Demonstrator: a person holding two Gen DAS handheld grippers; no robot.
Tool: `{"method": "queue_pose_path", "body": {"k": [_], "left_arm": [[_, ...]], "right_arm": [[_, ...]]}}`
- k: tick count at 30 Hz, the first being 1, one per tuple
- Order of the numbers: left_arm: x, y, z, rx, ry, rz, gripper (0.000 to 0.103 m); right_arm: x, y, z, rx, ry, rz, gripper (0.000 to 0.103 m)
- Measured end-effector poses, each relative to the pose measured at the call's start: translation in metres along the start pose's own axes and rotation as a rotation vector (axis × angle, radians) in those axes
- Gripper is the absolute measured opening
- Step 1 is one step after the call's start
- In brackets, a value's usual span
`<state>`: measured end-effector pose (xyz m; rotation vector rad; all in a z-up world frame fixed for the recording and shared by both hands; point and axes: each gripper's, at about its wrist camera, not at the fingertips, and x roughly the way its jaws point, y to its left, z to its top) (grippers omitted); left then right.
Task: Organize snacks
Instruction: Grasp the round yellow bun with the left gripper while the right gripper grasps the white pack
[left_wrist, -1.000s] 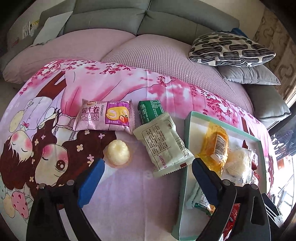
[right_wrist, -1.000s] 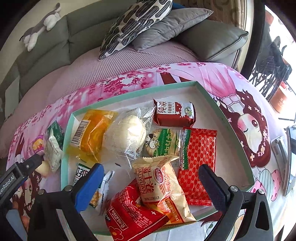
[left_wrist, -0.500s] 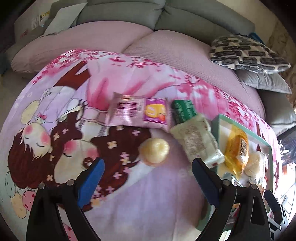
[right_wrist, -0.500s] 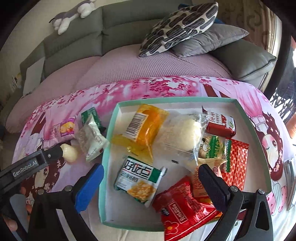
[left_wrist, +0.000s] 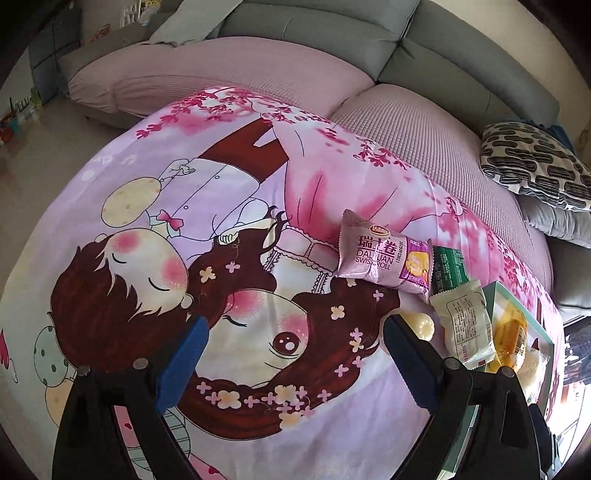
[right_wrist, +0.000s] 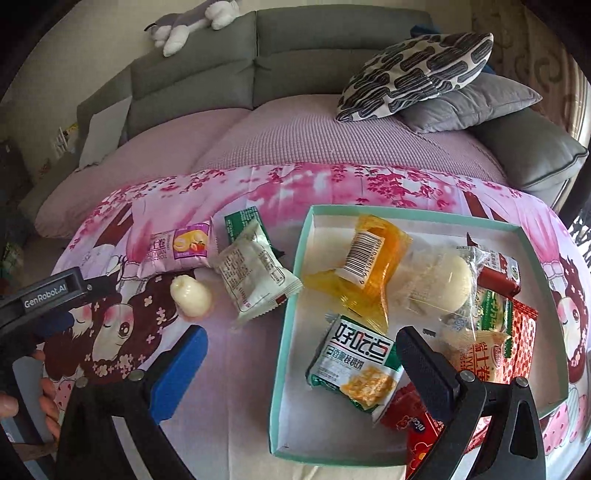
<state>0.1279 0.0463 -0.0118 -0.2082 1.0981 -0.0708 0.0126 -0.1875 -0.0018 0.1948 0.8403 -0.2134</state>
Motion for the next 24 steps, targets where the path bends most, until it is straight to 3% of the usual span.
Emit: {"method": "queue_pose_path", "body": {"k": [10,18,24], "left_arm": [[0.016,-0.024,-0.001,0.082,0.027,-0.044,0.096],[0.038,-0.025,0.004,0.062,0.068,-0.051,0.096],[0.047,-0.016,0.009,0.023,0.075,-0.057,0.096]], "right_arm": [[0.011,0.025,0.015,-0.133,-0.078,0.028,0.103],[0.044,0.040,0.015,-0.202,-0.001,0.022,0.094],[0.055,0.045,0.017,-0.239,0.004,0.012,0.089]]}}
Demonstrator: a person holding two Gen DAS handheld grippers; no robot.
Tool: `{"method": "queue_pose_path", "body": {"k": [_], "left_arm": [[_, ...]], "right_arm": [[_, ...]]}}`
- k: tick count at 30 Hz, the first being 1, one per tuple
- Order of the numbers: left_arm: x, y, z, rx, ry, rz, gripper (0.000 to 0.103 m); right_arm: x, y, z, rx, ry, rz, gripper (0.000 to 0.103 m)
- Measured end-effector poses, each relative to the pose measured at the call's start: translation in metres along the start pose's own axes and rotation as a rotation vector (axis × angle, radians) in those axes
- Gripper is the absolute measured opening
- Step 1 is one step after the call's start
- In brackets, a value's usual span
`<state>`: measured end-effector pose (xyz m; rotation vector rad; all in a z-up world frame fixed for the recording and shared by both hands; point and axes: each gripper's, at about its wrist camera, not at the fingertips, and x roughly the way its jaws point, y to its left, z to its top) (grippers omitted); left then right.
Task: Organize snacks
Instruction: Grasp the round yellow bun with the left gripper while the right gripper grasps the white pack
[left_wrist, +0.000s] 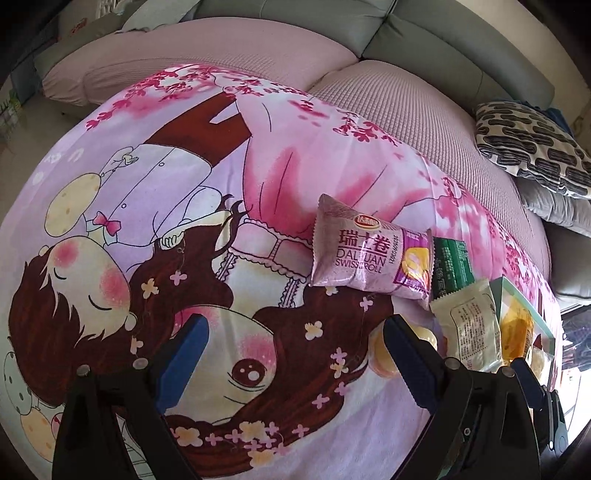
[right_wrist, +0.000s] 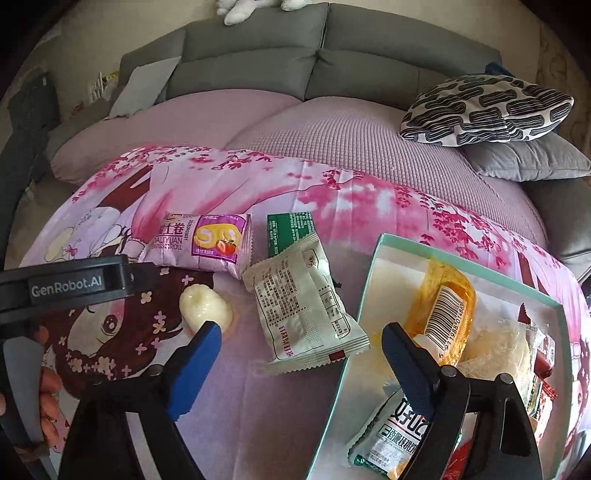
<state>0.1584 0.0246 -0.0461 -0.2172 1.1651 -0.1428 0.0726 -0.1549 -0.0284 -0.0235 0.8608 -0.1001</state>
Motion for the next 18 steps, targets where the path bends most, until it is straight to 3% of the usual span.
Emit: {"method": "queue_pose_path", "body": {"k": [8,18], "left_arm": [[0.007,0.001,0.002,-0.026,0.004,-0.057,0.096],[0.012,-0.008,0.002,0.012,0.050,-0.080,0.096]], "right_arm": [[0.009,0.012,0.009,-0.064,-0.017,-0.012,0.085],[0.017,0.009,0.006,-0.069,-0.005,-0.050,0.063]]}}
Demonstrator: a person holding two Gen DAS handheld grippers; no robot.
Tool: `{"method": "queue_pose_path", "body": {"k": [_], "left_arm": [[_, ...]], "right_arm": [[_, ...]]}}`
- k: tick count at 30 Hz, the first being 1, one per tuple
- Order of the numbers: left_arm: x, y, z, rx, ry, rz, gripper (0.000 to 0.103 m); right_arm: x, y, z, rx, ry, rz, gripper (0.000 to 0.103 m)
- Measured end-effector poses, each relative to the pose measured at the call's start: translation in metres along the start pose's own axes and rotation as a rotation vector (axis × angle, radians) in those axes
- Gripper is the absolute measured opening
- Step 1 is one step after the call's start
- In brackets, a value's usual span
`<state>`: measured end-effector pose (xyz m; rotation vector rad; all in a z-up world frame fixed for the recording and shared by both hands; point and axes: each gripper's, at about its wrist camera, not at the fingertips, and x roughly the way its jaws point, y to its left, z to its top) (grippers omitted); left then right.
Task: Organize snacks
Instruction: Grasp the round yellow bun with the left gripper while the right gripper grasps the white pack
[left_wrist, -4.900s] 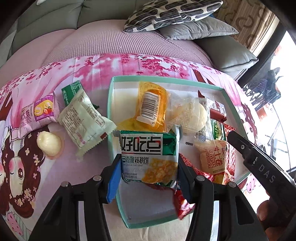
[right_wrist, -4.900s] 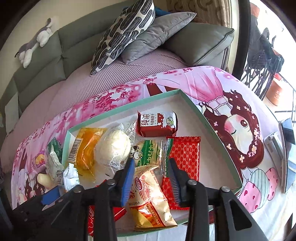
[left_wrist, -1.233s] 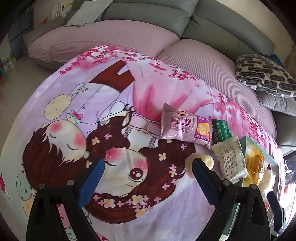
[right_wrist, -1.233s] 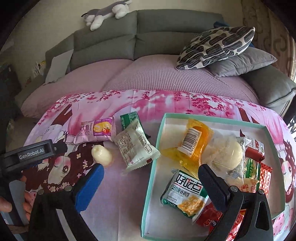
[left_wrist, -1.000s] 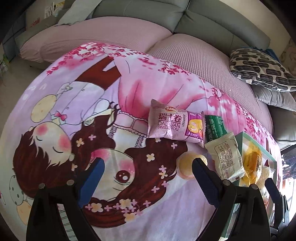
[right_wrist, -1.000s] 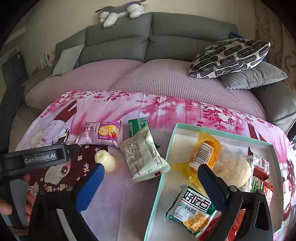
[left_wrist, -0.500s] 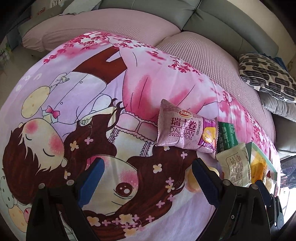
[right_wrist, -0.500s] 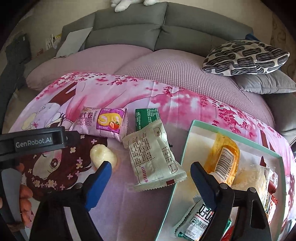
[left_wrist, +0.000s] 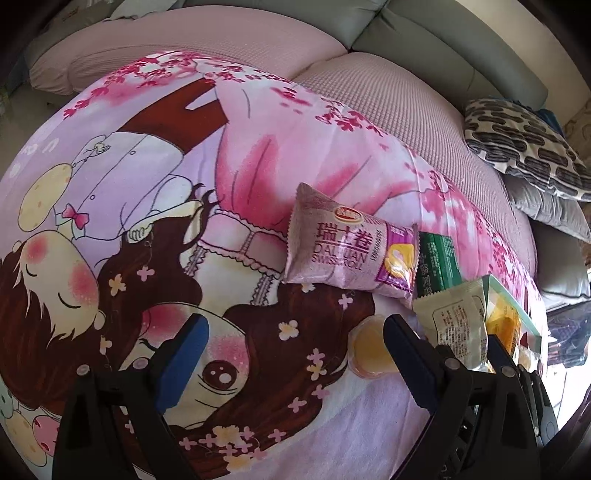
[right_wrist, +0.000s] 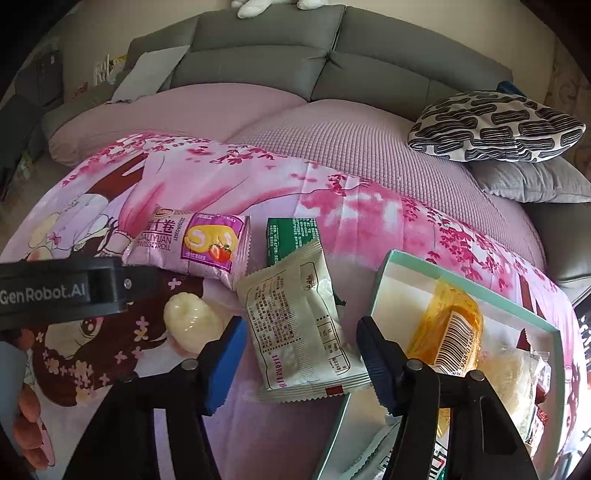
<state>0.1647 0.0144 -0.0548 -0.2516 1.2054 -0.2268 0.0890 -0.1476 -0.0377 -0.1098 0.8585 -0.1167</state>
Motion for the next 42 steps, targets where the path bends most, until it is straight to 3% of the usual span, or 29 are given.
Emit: {"method": "queue_pose_path", "body": {"k": [16,21,24,28,33,42], "left_arm": [[0.016,-0.044,-0.012,0.155,0.081,-0.027,0.096],[0.020,-0.046,-0.013,0.156,0.075,0.006,0.096],[0.021,-0.040,-0.011,0.156,0.058,0.070,0.096],[0.020,-0.019,-0.006,0.102,0.053,0.145,0.096],[0.017,0.002,-0.001,0.031,0.046,0.158,0.096],[0.028,-0.015,-0.006,0.103,0.051,0.225,0.096]], "right_arm": [[0.006,0.008,-0.007,-0.037,0.026,0.003,0.062],[0.007,0.009,-0.007,-0.041,0.032,0.007,0.062],[0.007,0.009,-0.008,-0.040,0.033,0.010,0.062],[0.007,0.008,-0.008,-0.031,0.034,0.017,0.061],[0.008,0.010,-0.007,-0.038,0.036,0.012,0.061],[0.011,0.017,-0.009,-0.086,0.043,-0.038,0.061]]}}
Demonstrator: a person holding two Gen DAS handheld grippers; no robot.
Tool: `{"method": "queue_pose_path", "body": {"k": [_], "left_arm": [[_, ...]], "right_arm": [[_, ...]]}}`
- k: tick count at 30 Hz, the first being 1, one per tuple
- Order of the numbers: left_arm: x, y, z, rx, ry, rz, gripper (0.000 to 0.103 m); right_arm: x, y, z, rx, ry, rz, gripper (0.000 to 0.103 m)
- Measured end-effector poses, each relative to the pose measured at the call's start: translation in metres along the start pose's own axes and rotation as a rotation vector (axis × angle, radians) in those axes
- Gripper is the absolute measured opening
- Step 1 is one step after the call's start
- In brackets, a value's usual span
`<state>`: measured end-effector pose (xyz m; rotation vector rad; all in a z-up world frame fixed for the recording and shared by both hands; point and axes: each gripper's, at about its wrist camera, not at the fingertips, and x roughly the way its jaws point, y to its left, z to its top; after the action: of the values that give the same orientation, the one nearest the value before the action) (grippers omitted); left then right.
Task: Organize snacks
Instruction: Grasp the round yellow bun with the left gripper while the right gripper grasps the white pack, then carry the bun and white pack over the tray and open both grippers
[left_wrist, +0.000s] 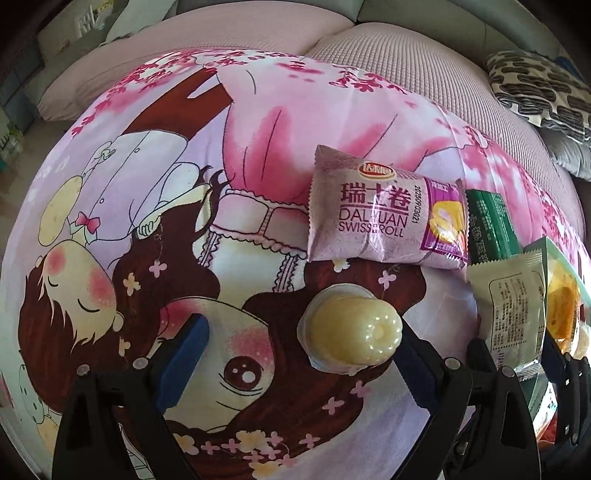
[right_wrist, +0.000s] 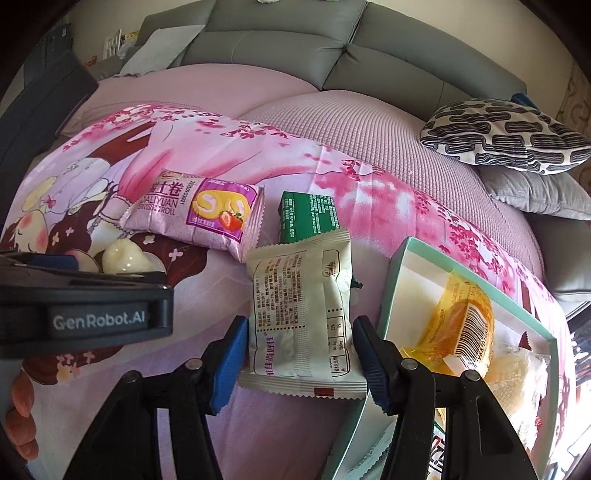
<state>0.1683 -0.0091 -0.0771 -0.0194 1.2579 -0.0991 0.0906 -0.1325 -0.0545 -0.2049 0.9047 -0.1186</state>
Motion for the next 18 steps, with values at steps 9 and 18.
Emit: {"method": "queue_pose_path", "body": {"k": [9,18], "left_arm": [[-0.003,-0.008,-0.002,-0.011,-0.023,-0.019,0.082],[-0.013,0.012,-0.002,-0.051,-0.050,-0.053,0.044]], "right_arm": [[-0.002,-0.002,0.000,0.004,0.007,0.001,0.059],[-0.011,-0.004,0.001,0.028,0.006,-0.001,0.055]]}}
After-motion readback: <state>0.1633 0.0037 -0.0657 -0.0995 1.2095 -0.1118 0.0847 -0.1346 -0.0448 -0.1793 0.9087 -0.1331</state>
